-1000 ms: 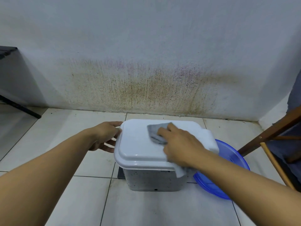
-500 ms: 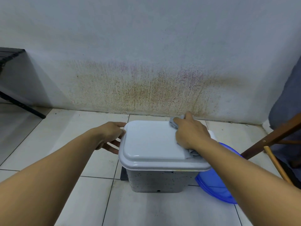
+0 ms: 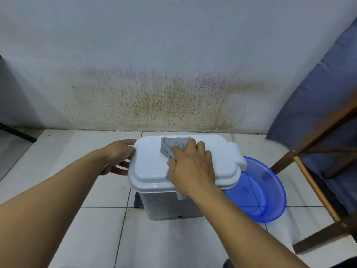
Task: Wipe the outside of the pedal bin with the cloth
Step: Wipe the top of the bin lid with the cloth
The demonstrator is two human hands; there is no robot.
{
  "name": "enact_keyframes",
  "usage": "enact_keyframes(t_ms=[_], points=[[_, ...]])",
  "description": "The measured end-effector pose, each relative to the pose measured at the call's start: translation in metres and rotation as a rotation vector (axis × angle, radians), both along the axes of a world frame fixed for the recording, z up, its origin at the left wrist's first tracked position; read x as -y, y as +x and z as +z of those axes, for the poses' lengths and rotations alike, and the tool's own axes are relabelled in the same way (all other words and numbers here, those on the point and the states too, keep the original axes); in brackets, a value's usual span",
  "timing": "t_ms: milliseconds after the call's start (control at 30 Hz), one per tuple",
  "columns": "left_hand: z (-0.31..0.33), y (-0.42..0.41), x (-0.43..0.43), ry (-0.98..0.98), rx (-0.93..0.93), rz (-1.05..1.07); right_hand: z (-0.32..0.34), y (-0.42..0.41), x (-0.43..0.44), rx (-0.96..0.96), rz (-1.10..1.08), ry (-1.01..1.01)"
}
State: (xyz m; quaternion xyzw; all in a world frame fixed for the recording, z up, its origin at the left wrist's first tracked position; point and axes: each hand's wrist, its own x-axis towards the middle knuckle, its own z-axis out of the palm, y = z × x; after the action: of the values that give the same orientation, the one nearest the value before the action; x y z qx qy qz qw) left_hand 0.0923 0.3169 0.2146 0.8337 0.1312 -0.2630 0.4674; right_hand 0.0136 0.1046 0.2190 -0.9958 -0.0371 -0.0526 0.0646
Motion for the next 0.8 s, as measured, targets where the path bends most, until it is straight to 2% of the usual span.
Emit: enact_keyframes(t_ms=[133,267,333,467,567,800], points=[[0.002,-0.002,0.007,0.078,0.060,0.002,-0.010,-0.006,0.054,-0.017,-0.163,0.155],[-0.001,0.011,0.020,0.464,0.445,-0.166,-0.019,-0.014,0.080,-0.030,-0.118,0.241],[-0.003,0.013,0.034,0.464,0.539,-0.270,-0.024,-0.020,0.082,-0.019,-0.102,0.226],[-0.021,0.003,0.055,0.536,0.505,-0.431,-0.033,-0.028,0.083,0.047,-0.141,0.287],[-0.027,-0.004,0.057,0.581,0.556,-0.394,-0.038,-0.036,0.087,0.088,-0.190,0.345],[-0.027,-0.008,0.059,0.593,0.582,-0.383,-0.039,-0.058,0.106,0.059,-0.325,0.250]])
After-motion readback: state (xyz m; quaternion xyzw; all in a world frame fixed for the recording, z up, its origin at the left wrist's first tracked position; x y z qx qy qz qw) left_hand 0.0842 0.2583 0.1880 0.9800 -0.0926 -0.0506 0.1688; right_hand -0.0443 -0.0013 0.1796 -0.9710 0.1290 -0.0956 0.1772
